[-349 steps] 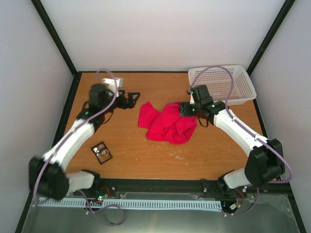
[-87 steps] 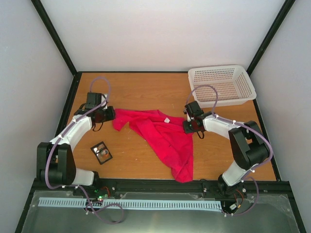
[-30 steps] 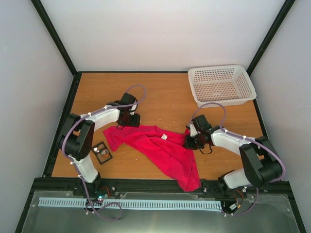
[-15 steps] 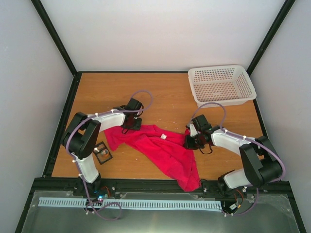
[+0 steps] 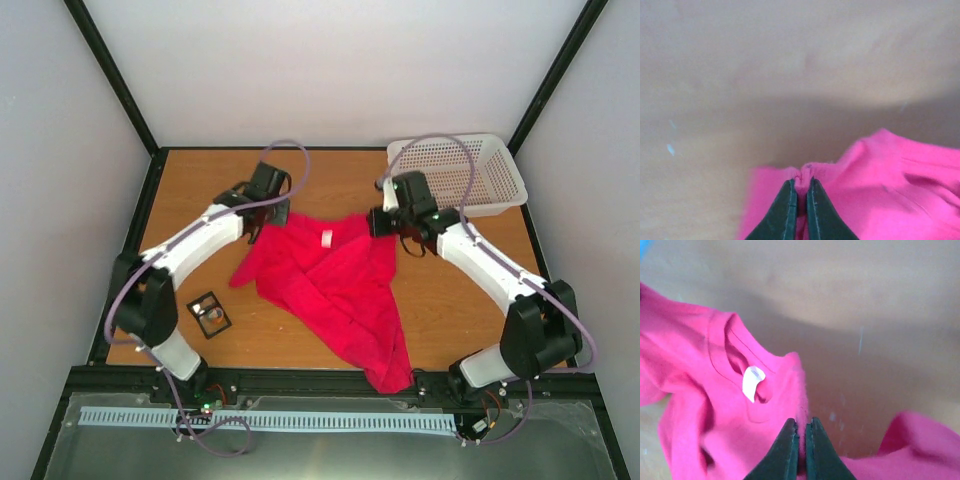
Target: Pin the brooch onto the clothing
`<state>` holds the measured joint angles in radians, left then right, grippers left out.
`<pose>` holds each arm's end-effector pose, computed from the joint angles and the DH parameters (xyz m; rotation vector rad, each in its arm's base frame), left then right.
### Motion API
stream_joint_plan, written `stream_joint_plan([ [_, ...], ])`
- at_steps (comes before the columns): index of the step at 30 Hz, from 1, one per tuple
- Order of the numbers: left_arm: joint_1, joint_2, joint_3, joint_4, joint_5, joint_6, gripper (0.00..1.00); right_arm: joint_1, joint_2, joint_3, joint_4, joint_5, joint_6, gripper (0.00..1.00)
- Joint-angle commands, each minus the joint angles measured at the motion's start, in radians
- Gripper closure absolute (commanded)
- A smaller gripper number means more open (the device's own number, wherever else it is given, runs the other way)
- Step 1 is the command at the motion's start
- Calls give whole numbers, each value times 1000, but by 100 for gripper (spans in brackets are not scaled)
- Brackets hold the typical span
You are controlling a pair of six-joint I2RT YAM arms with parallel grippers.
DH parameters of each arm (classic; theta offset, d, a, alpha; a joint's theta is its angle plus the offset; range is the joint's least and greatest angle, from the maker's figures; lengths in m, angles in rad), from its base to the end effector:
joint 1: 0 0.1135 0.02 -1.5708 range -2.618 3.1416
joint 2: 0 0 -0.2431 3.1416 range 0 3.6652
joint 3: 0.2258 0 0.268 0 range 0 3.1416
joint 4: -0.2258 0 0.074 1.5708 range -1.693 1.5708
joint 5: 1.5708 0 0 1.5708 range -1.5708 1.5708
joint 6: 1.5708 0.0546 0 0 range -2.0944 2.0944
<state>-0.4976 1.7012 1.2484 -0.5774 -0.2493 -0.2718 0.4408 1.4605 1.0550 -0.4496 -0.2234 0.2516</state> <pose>0.3386 -0.1686 0.1854 0.1994 2.5440 0.0310 0.3027 0.1562 0.2112 -0.3379 2.4598 0.5765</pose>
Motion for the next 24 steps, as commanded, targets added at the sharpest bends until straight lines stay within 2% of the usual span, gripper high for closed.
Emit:
stream_joint_plan([
  [1,-2,-217,180,9,-94,115,99,-1,-71,187,-26,145,-116,97],
  [4,-2,-342,227,80,-79,193,99,-1,-150,287,-18,147,-191,97],
  [8,-1,-509,270,179,18,290,99,-1,-275,401,-2,100,-276,97],
  [12,-2,-682,309,269,214,344,99,-1,-395,502,-8,3,-344,97],
  [17,-2,-819,385,323,496,292,99,-1,-544,544,37,-230,-322,97],
  [24,-2,-898,496,381,677,203,99,-1,-617,646,50,-356,-251,97],
])
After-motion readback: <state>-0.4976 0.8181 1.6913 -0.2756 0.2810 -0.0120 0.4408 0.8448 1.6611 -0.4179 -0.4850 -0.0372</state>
